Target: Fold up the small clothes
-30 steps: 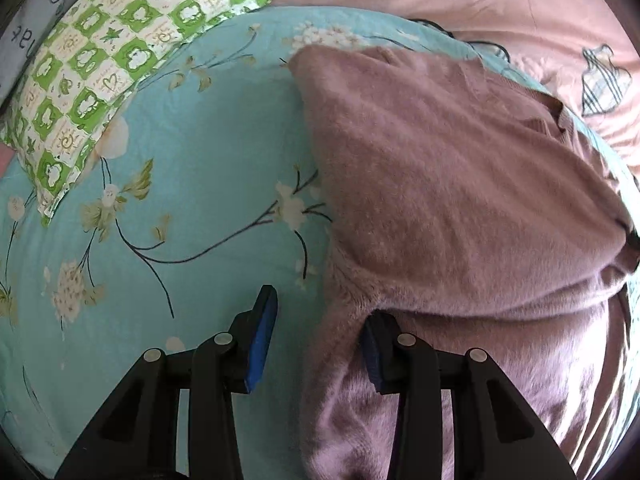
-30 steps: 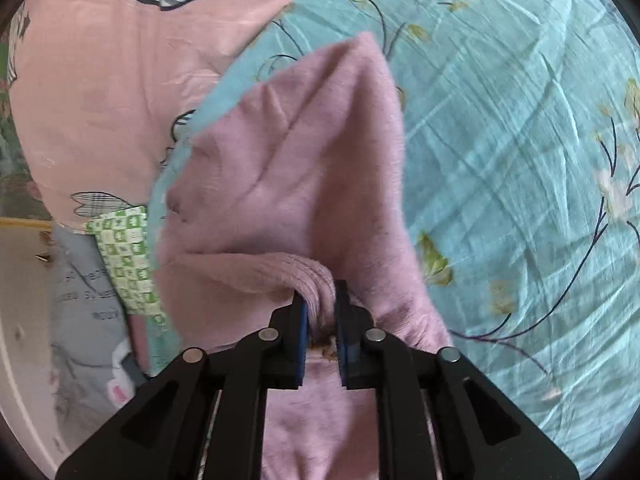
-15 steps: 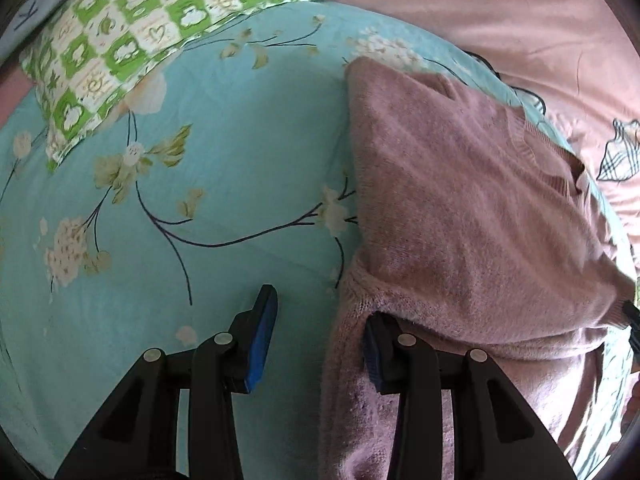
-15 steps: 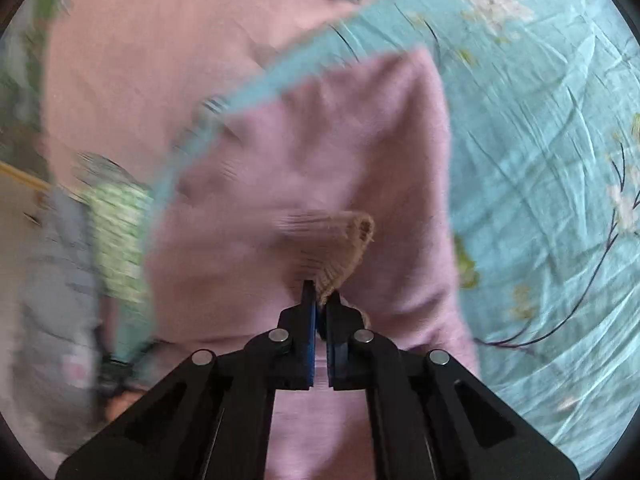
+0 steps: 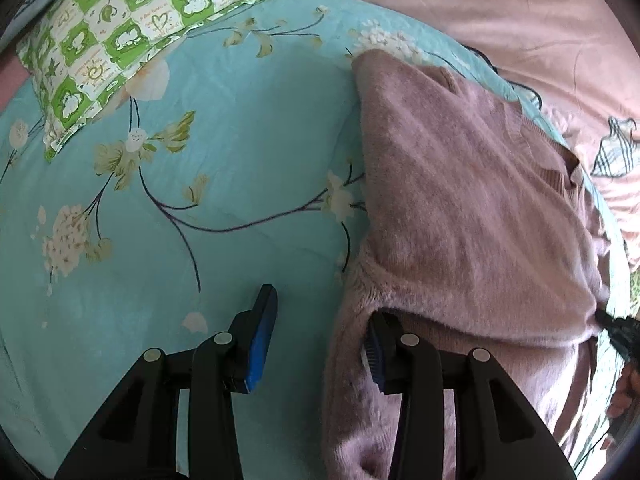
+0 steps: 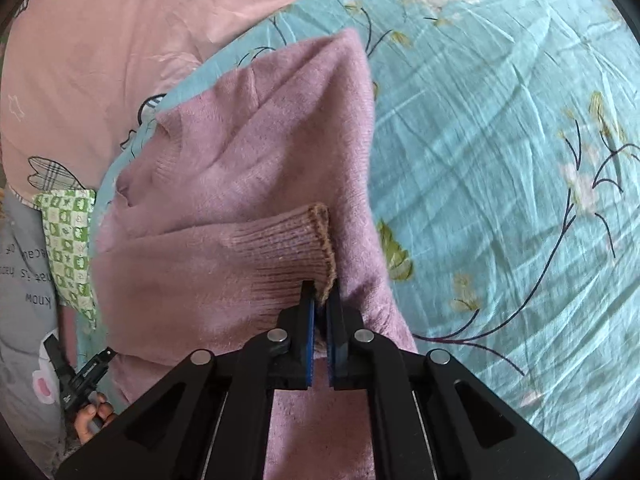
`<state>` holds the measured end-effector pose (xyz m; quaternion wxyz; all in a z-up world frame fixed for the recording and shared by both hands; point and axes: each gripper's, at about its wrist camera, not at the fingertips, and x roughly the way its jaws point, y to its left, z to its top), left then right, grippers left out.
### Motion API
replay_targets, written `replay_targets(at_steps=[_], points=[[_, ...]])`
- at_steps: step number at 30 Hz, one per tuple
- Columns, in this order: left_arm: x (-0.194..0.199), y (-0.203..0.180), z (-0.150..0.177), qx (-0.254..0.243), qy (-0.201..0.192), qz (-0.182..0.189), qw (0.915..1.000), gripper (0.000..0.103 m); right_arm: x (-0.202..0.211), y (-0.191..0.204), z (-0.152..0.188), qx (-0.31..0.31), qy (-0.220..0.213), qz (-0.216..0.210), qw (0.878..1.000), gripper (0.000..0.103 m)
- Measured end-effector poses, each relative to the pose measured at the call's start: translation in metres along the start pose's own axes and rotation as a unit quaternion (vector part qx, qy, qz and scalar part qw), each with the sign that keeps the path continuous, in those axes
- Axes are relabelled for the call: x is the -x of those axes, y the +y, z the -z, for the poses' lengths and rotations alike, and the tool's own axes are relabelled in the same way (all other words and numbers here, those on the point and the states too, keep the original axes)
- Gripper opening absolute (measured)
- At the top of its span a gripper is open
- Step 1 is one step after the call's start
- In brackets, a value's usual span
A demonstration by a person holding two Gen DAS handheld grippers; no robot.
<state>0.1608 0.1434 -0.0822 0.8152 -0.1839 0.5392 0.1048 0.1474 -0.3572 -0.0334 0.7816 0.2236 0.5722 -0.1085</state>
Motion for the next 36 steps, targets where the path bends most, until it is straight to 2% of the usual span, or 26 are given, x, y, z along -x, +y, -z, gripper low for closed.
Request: replay_targets(at_steps=[3,5,7,12,15,18,25,31,36], points=[[0.009,0.002,0.008,-0.005,0.011,0.002,0.9999,0.042,0.004,0.014,0.004,0.004,0.0,0.005,1.0,0.016],[0.019,0.003,0.015,-0.01,0.014,0.011,0.9998,0.041,0.016,0.02,0.011,0.012,-0.013,0.004,1.0,0.035],[0.031,0.002,0.024,-0.021,0.017,0.02,0.9994,0.041,0.026,0.022,0.019,0.021,-0.027,0.001,0.999,0.048],[0.059,-0.003,0.057,-0.04,0.034,0.047,0.9975,0.044,0.048,0.035,0.054,0.048,-0.036,-0.028,0.998,0.049],[0.072,-0.011,0.087,-0.044,0.064,0.084,0.9935,0.046,0.048,0.04,0.083,0.051,-0.027,-0.042,0.997,0.049],[0.082,-0.021,0.12,-0.064,0.082,0.085,0.991,0.047,0.046,0.042,0.109,0.052,-0.013,-0.052,0.997,0.049],[0.088,-0.037,0.177,-0.067,0.142,0.121,0.9802,0.049,0.05,0.048,0.161,0.061,0.006,-0.047,0.997,0.049],[0.081,-0.05,0.184,-0.062,0.175,0.142,0.9723,0.053,0.07,0.048,0.193,0.06,-0.007,-0.049,0.997,0.049],[0.068,-0.065,0.184,-0.071,0.203,0.142,0.9663,0.064,0.091,0.039,0.214,0.05,-0.025,-0.043,0.998,0.05]])
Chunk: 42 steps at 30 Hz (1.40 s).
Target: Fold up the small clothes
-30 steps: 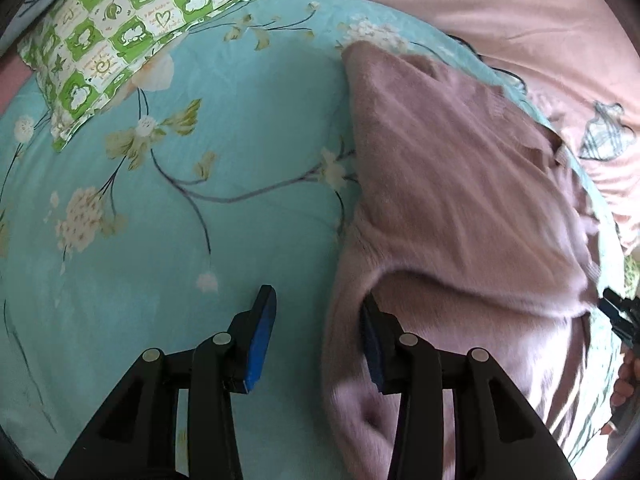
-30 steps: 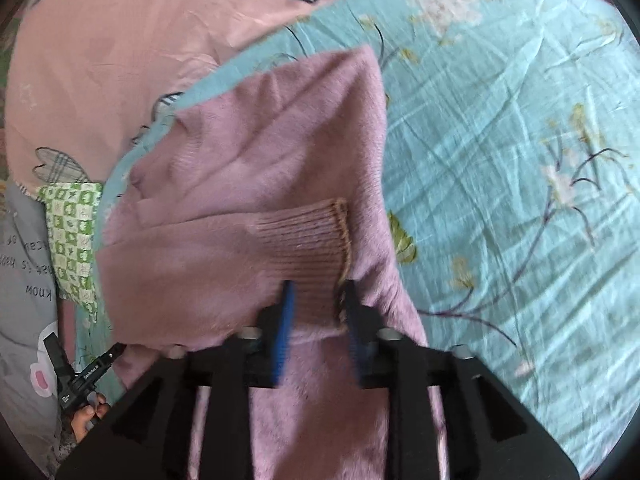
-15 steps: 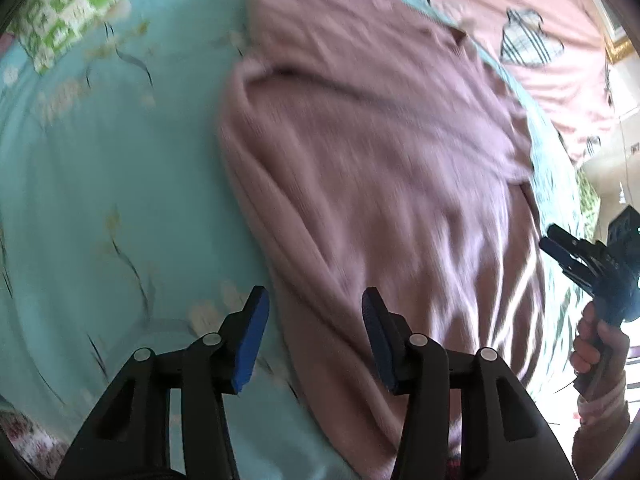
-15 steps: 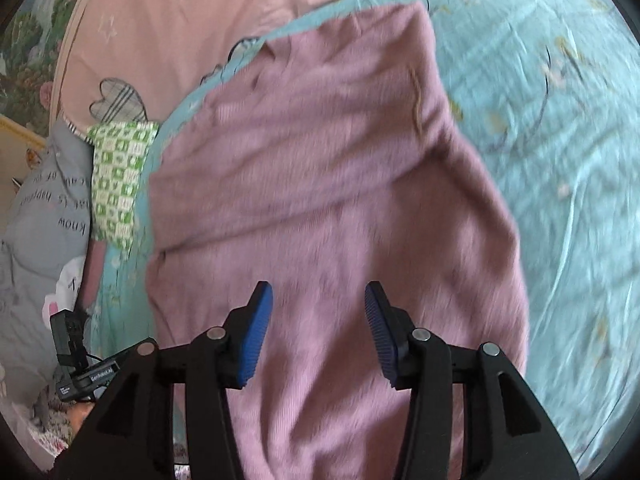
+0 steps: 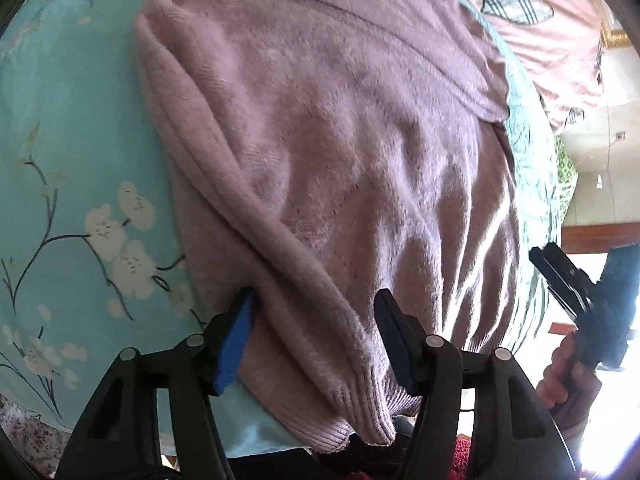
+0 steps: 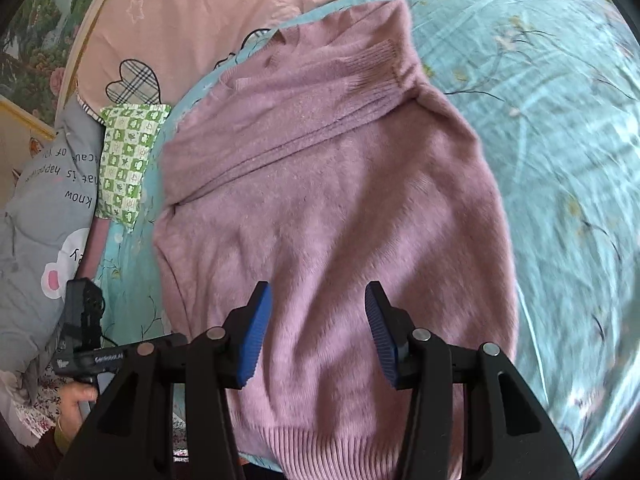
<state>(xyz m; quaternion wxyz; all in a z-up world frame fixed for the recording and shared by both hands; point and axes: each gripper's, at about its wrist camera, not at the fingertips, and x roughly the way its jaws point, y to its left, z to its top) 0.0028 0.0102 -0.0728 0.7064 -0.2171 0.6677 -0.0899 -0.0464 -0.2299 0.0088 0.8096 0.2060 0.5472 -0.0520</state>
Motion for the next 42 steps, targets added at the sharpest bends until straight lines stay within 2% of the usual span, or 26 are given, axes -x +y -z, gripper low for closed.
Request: replay_targets(at_steps=[2,4,5,6,7,8,12,16,19,24,27,30,32,35,39,42], points=[[-0.004,-0.005,0.001,-0.016,0.002,-0.014,0.9998,0.065,0.01,-0.005,0.01,-0.007,-0.007,0.006,1.0,0.05],[-0.007,-0.009,0.004,-0.036,0.001,-0.033,0.9988,0.057,0.016,-0.008,0.019,-0.015,-0.013,0.014,1.0,0.05],[-0.007,-0.01,0.005,-0.045,-0.002,-0.043,0.998,0.045,0.019,-0.011,0.023,-0.019,-0.015,0.018,1.0,0.05],[-0.007,-0.011,0.007,-0.055,-0.005,-0.053,0.9971,0.039,0.021,-0.014,0.027,-0.024,-0.018,0.02,0.999,0.05],[-0.006,-0.009,0.009,-0.063,-0.007,-0.057,0.9964,0.023,0.024,-0.018,0.03,-0.029,-0.02,0.024,0.999,0.05],[-0.004,-0.005,0.011,-0.064,-0.008,-0.054,0.9965,0.014,0.027,-0.023,0.034,-0.036,-0.024,0.029,0.999,0.05],[0.019,0.012,0.027,-0.07,-0.025,-0.033,0.9967,0.008,0.038,-0.038,0.042,-0.056,-0.038,0.038,0.997,0.05],[0.052,0.034,0.05,-0.077,-0.044,-0.038,0.9953,0.007,0.05,-0.051,0.05,-0.058,-0.045,0.049,0.996,0.05],[0.071,0.062,0.065,-0.059,-0.055,-0.027,0.9964,0.006,0.056,-0.062,0.059,-0.053,-0.041,0.06,0.996,0.05],[0.069,0.104,0.08,-0.018,-0.07,0.0,0.9974,0.004,0.06,-0.083,0.075,-0.065,-0.03,0.062,0.996,0.05],[0.061,0.116,0.083,-0.004,-0.072,0.015,0.9973,0.004,0.056,-0.092,0.083,-0.072,-0.02,0.054,0.996,0.05],[0.053,0.124,0.084,0.018,-0.06,0.033,0.9975,0.011,0.048,-0.096,0.088,-0.076,-0.004,0.039,0.996,0.05],[0.046,0.127,0.087,0.032,-0.047,0.04,0.9976,0.035,0.044,-0.099,0.092,-0.084,0.004,0.025,0.996,0.05],[0.041,0.129,0.093,0.049,-0.043,0.065,0.9957,0.051,0.038,-0.1,0.096,-0.089,0.007,0.015,0.996,0.05],[0.035,0.118,0.095,0.037,-0.048,0.053,0.9968,0.059,0.031,-0.097,0.096,-0.094,0.003,-0.007,0.996,0.05],[0.029,0.105,0.094,0.019,-0.057,0.04,0.9974,0.066,0.019,-0.094,0.094,-0.097,0.009,-0.044,0.994,0.05]])
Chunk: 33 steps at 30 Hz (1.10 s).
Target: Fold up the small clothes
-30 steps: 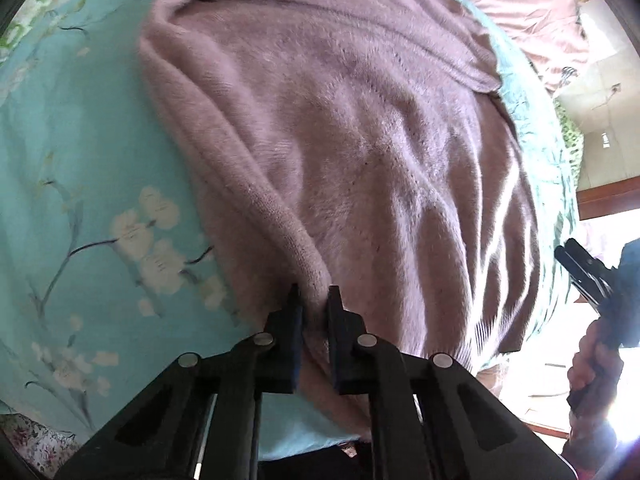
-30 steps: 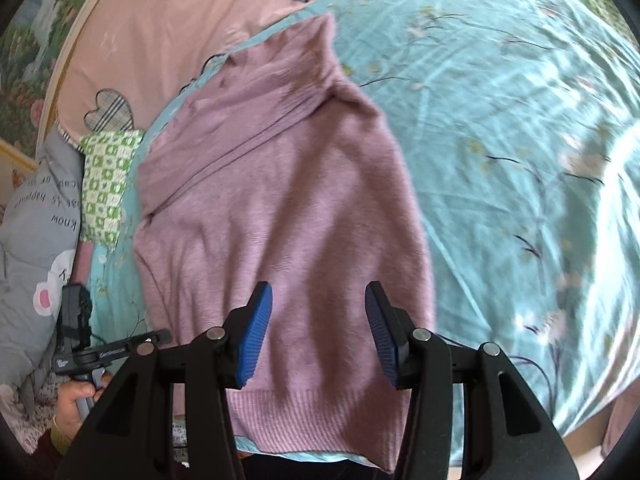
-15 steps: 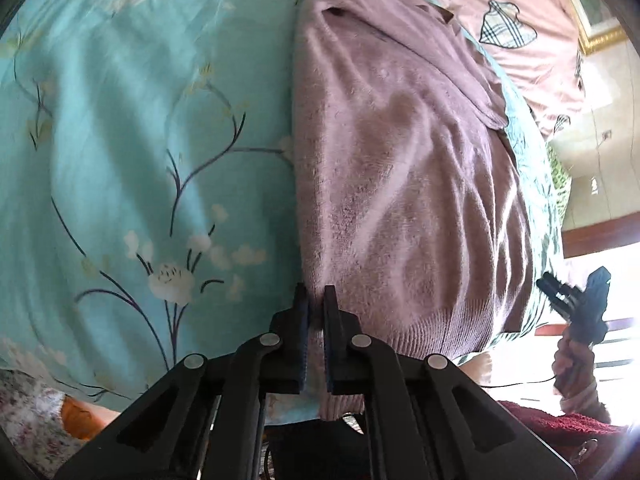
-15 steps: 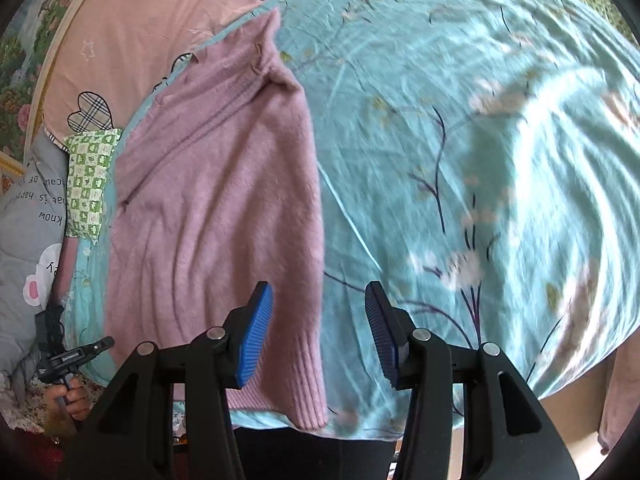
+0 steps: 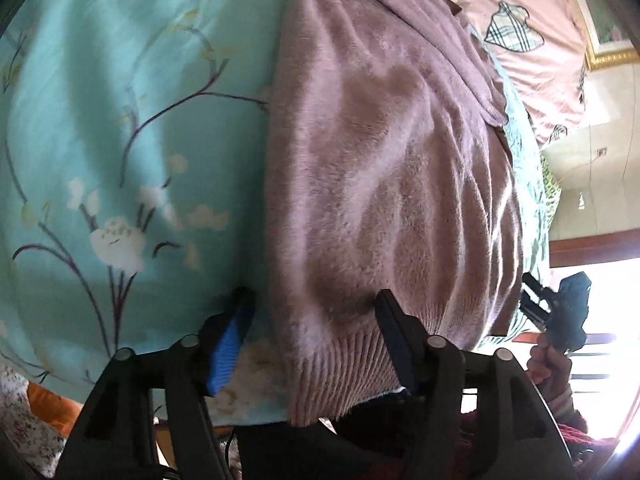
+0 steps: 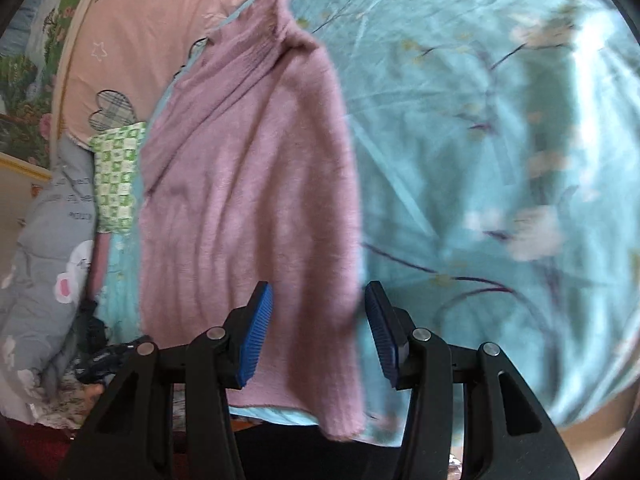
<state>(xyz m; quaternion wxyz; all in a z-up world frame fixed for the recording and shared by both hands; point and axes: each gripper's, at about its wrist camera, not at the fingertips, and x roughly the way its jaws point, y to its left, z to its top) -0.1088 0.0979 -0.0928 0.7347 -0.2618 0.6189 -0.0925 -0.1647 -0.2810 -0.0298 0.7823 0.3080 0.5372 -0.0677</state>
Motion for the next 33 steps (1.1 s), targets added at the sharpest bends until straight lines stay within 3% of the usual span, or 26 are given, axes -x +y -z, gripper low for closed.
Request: replay_targets(at_steps=[4,6,7,8,10,12,15,23,27,33], points=[[-0.007,-0.018,0.0,-0.037,-0.008,-0.033,0.9988,0.064,-0.018,0.005,-0.001,-0.008,0.003,-0.034,0.999,0.046],[-0.006,-0.022,0.001,-0.053,-0.01,-0.044,0.9976,0.043,-0.023,0.008,-0.001,-0.006,0.012,-0.038,0.999,0.016],[-0.006,-0.022,0.002,-0.061,-0.005,-0.041,0.9973,0.015,-0.027,0.008,0.0,-0.001,0.025,-0.03,0.999,0.01],[-0.004,-0.019,0.003,-0.059,0.003,-0.018,0.9981,0.006,-0.025,0.008,0.002,0.006,0.027,-0.024,0.999,0.009],[0.006,-0.018,0.01,-0.066,-0.012,0.001,0.9978,0.005,-0.014,0.003,0.004,0.006,0.018,-0.023,1.0,0.008],[0.008,-0.016,0.018,-0.082,-0.013,-0.005,0.9966,0.005,0.0,-0.01,0.005,-0.002,0.012,-0.019,1.0,0.007],[0.002,-0.008,0.02,-0.059,-0.007,0.007,0.9982,0.004,0.009,-0.026,0.006,-0.01,0.013,-0.025,1.0,0.007],[0.04,-0.014,0.013,-0.041,-0.064,0.1,0.992,0.004,0.013,-0.005,-0.003,0.004,0.016,-0.079,0.997,0.007],[0.063,-0.022,-0.005,-0.037,-0.098,0.127,0.9864,0.004,0.024,0.002,-0.018,-0.011,-0.003,-0.12,0.993,0.007],[0.094,-0.048,-0.064,-0.057,-0.151,0.141,0.9768,0.004,0.033,0.034,-0.067,0.001,-0.04,-0.158,0.987,0.007]])
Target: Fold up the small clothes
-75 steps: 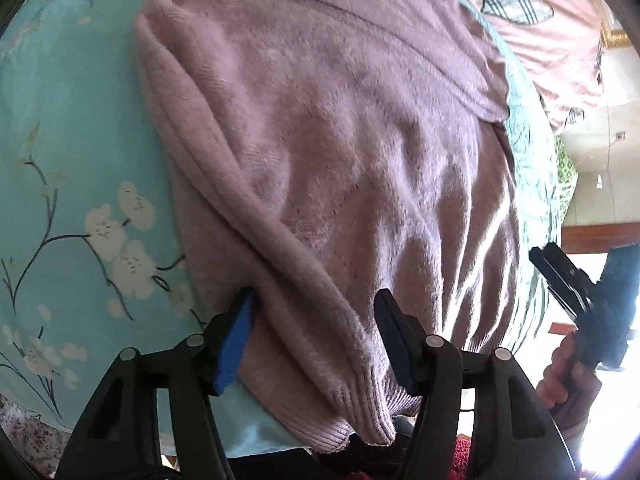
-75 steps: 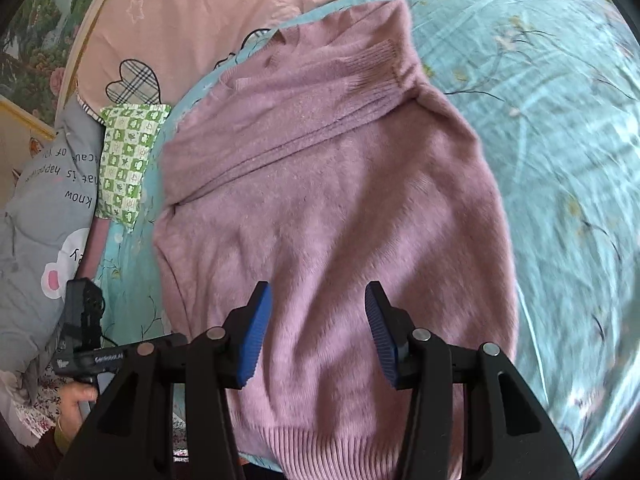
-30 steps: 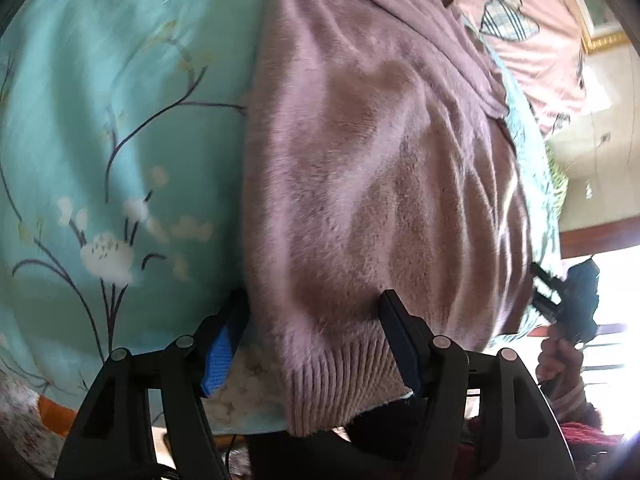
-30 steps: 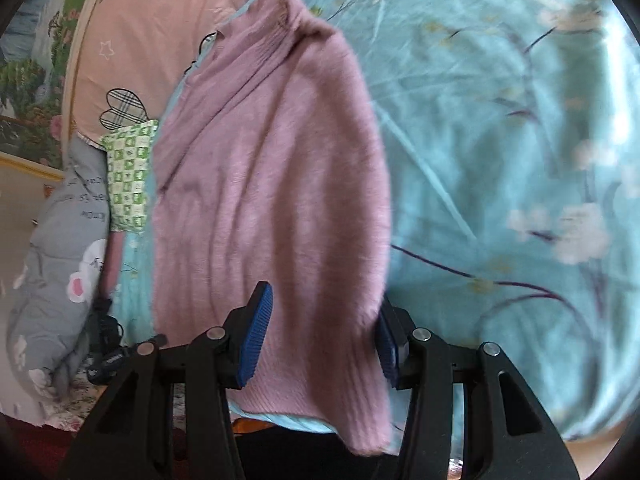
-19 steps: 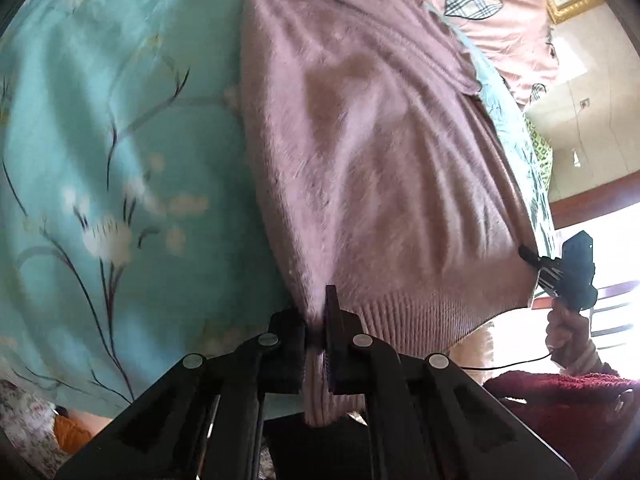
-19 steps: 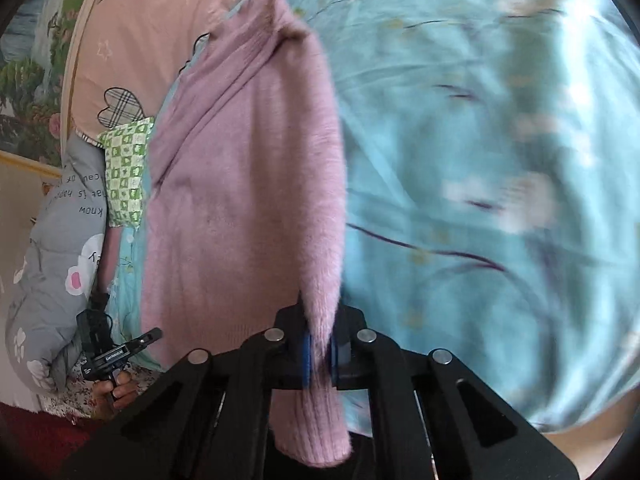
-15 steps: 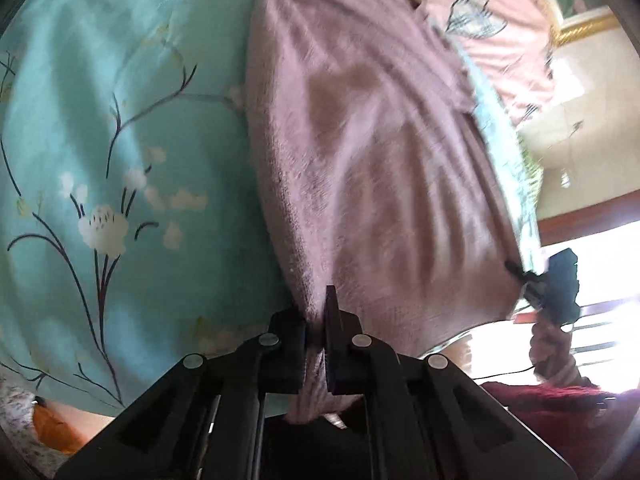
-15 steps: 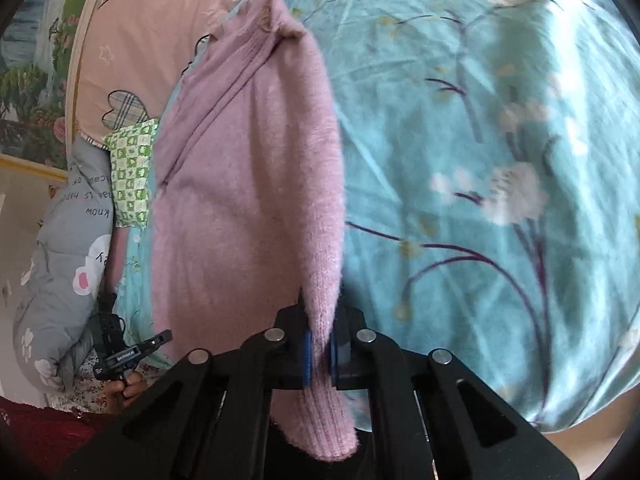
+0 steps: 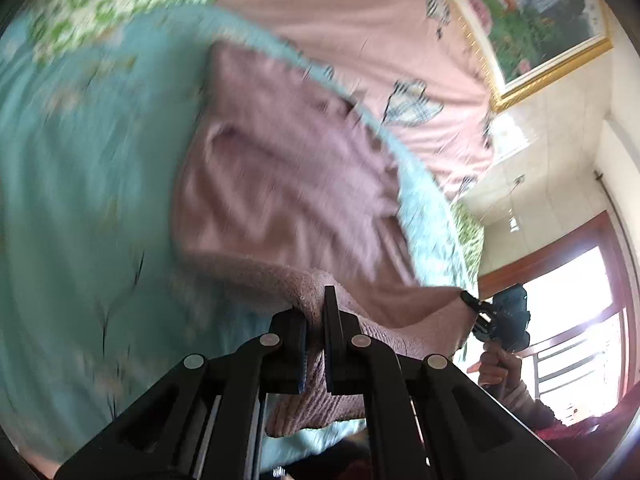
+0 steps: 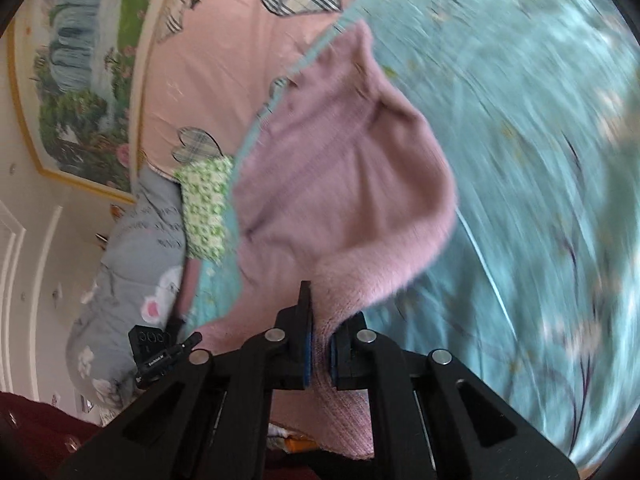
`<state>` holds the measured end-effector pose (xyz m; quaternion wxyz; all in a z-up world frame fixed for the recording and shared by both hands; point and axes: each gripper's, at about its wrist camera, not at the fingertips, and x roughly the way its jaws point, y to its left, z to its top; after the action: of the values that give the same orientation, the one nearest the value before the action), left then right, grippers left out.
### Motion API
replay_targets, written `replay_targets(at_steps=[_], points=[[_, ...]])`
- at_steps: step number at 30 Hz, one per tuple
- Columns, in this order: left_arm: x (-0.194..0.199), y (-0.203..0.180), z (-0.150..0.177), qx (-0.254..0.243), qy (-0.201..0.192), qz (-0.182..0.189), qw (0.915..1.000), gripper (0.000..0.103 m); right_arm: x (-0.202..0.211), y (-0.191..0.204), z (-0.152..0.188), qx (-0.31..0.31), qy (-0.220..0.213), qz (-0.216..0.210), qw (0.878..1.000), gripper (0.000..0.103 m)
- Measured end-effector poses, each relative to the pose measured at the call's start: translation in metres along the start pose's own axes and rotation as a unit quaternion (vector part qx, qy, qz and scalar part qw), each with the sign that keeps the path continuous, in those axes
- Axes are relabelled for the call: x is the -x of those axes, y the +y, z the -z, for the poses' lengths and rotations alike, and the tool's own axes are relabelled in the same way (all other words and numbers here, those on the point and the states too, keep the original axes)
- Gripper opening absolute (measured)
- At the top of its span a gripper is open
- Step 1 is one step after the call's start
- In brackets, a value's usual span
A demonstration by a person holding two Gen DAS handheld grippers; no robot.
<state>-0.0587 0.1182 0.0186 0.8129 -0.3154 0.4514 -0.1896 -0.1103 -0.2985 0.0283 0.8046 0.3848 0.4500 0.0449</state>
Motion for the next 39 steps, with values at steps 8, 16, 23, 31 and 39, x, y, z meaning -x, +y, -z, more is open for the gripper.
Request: replay_targets(at_steps=[8,16,23,31,39], points=[[-0.03,-0.007,-0.104,-0.024,-0.06,-0.008,0.9979,0.004,-0.038,0.028,-0.096,0.029,-0.026,-0.012,0.999,0.007],[-0.096,0.025,-0.192,0.015,-0.086,-0.033,0.9956,0.004,-0.103,0.024,-0.192,0.012,-0.025,-0.012,1.0,0.007],[-0.152,0.059,-0.225,0.04,-0.063,-0.075,0.9944,0.004,-0.161,-0.003,-0.243,-0.004,0.0,0.03,1.0,0.007],[-0.18,0.09,-0.226,0.076,-0.025,-0.101,0.9916,0.01,-0.196,-0.034,-0.259,-0.025,0.041,0.069,0.996,0.013],[-0.144,0.025,-0.196,-0.023,0.005,-0.072,0.9971,0.031,-0.141,-0.012,-0.25,-0.009,-0.015,0.032,0.999,0.038]])
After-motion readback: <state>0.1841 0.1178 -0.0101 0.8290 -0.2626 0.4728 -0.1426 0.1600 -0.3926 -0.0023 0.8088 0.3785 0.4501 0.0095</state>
